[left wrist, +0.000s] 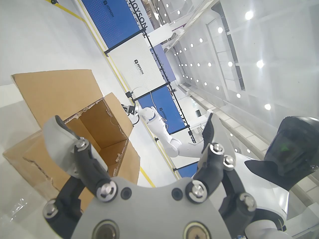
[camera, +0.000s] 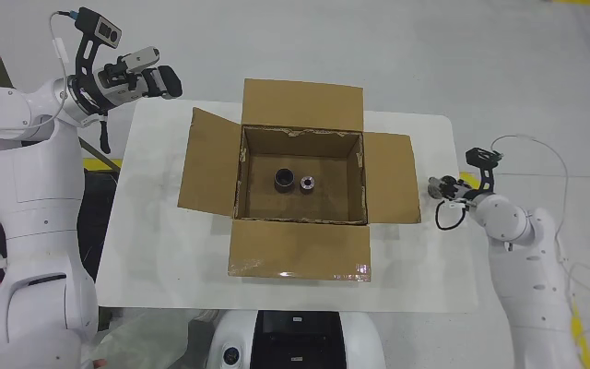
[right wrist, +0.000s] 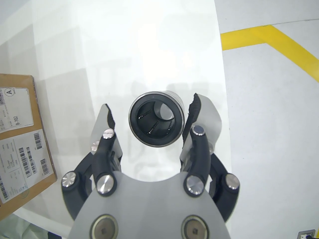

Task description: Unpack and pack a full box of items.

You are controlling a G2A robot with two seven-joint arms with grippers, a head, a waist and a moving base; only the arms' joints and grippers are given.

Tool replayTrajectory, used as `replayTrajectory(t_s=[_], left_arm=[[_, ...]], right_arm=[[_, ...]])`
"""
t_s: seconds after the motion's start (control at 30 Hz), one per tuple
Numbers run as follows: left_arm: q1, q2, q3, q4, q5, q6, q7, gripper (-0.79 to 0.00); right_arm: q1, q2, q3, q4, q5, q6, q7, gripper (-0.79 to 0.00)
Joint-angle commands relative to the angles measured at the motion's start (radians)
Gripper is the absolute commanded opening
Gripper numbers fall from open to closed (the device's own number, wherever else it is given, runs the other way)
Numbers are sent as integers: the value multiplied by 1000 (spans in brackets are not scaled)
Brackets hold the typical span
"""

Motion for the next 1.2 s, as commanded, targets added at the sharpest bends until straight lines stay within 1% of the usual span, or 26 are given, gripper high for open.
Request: replayTrajectory(t_s=[0.0, 0.03, 0.17, 0.2, 0.33, 0.47, 0.5, 0.9, 1.17], left_arm=[[0, 0, 0, 0, 0, 0, 0, 0], [0, 0, 0, 0, 0, 0, 0, 0], [0, 0, 0, 0, 0, 0, 0, 0], [0, 0, 0, 0, 0, 0, 0, 0], [0, 0, 0, 0, 0, 0, 0, 0], [0, 0, 0, 0, 0, 0, 0, 0], [0, 0, 0, 0, 0, 0, 0, 0], [0, 0, 0, 0, 0, 0, 0, 0], [0, 0, 0, 0, 0, 0, 0, 0]], right_arm=[[-4, 1, 0, -6, 0, 2, -2, -425], [-6, 2, -1, -10, 0, 3, -3, -446], [-12, 3, -8, -21, -3, 9, -6, -459], [-11, 3, -11, -22, -5, 10, -5, -480], [-9, 4, -23, -26, -8, 12, -3, -606], [-11, 5, -26, -36, -9, 12, -5, -773], [-13, 6, -26, -41, -7, 10, -5, -785], [-54, 13, -6, -126, 51, -20, -10, -785], [-84, 18, 6, -212, 64, -20, -32, -785]])
